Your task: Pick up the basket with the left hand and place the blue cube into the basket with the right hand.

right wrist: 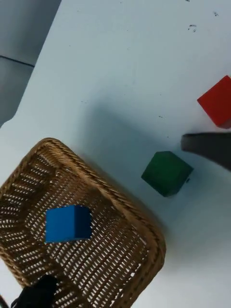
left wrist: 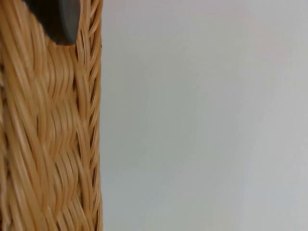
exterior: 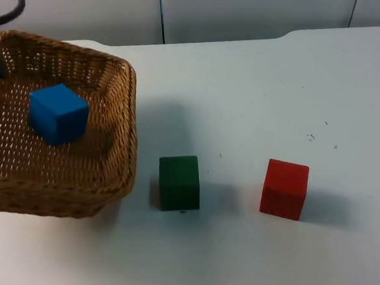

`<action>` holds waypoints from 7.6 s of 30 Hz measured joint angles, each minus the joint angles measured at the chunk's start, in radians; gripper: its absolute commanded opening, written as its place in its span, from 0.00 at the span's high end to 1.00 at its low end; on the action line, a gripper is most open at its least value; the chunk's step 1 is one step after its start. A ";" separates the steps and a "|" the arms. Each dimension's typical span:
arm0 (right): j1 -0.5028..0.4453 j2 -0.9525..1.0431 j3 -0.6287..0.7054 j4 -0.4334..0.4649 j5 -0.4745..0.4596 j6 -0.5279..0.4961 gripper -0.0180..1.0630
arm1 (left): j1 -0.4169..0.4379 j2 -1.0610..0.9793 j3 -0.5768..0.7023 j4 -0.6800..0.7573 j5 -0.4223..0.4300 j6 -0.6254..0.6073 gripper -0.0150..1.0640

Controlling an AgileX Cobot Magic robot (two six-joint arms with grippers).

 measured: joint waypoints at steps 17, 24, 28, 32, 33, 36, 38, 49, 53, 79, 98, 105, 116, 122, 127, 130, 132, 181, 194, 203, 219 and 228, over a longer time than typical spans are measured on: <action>0.000 -0.175 0.036 -0.003 0.028 0.038 0.28 | 0.000 0.144 0.000 -0.006 -0.091 0.022 0.99; 0.000 -0.175 0.036 -0.003 0.030 0.038 0.28 | 0.000 0.154 0.000 -0.002 -0.100 0.026 0.99; 0.000 -0.175 0.036 -0.003 0.032 0.038 0.28 | 0.000 0.154 -0.002 0.013 -0.100 0.026 0.99; 0.000 -0.175 0.036 -0.003 0.032 0.038 0.28 | 0.000 0.154 -0.003 0.047 -0.102 0.026 0.90; 0.000 -0.175 0.036 -0.003 0.032 0.038 0.28 | 0.000 0.154 -0.003 0.058 -0.105 0.026 0.85; 0.000 -0.175 0.036 -0.003 0.032 0.038 0.28 | 0.000 0.154 -0.003 0.085 -0.105 0.026 0.73; 0.000 -0.175 0.036 -0.003 0.032 0.038 0.28 | 0.000 0.158 -0.003 0.111 -0.105 0.026 0.58; 0.000 -0.175 0.036 -0.003 0.034 0.038 0.28 | 0.002 0.138 -0.004 0.178 -0.109 0.026 0.40; 0.000 -0.175 0.036 -0.003 0.036 0.038 0.28 | 0.002 0.037 -0.044 0.184 -0.056 0.026 0.40; 0.000 -0.176 0.036 -0.049 0.042 0.000 0.28 | 0.002 -1.031 -0.127 0.211 0.434 0.040 0.01; 0.032 -0.558 0.315 -0.029 0.087 -0.013 0.28 | 0.002 -1.627 0.231 0.397 0.672 -0.207 0.01; 0.032 -0.786 0.327 0.025 0.239 -0.060 0.28 | 0.002 -1.645 0.264 0.460 0.752 -0.275 0.01; 0.035 -0.955 0.327 0.142 0.478 -0.180 0.28 | 0.002 -1.646 0.308 0.480 0.772 -0.288 0.01; 0.035 -0.955 0.354 0.195 0.474 -0.210 0.28 | 0.002 -1.646 0.308 0.482 0.772 -0.288 0.01; 0.035 -0.957 0.354 0.203 0.469 -0.220 0.20 | 0.002 -1.646 0.308 0.482 0.772 -0.288 0.01; 0.035 -0.957 0.354 0.203 0.469 -0.222 0.08 | 0.002 -1.646 0.308 0.484 0.772 -0.288 0.01; 0.035 -0.957 0.354 0.203 0.469 -0.223 0.01 | 0.002 -1.646 0.308 0.484 0.772 -0.288 0.01; 0.035 -0.957 0.354 0.205 0.469 -0.223 0.01 | 0.002 -1.646 0.308 0.486 0.772 -0.293 0.01; 0.035 -0.957 0.354 0.205 0.469 -0.223 0.01 | 0.002 -1.646 0.308 0.565 0.772 -0.412 0.01; 0.035 -0.957 0.354 0.205 0.469 -0.223 0.01 | 0.002 -1.646 0.308 0.567 0.772 -0.415 0.01; -0.125 -0.957 0.354 0.205 0.469 -0.223 0.01 | 0.002 -1.646 0.308 0.567 0.772 -0.400 0.01; -0.497 -0.957 0.354 0.205 0.469 -0.223 0.01 | 0.002 -1.646 0.308 0.567 0.772 -0.400 0.01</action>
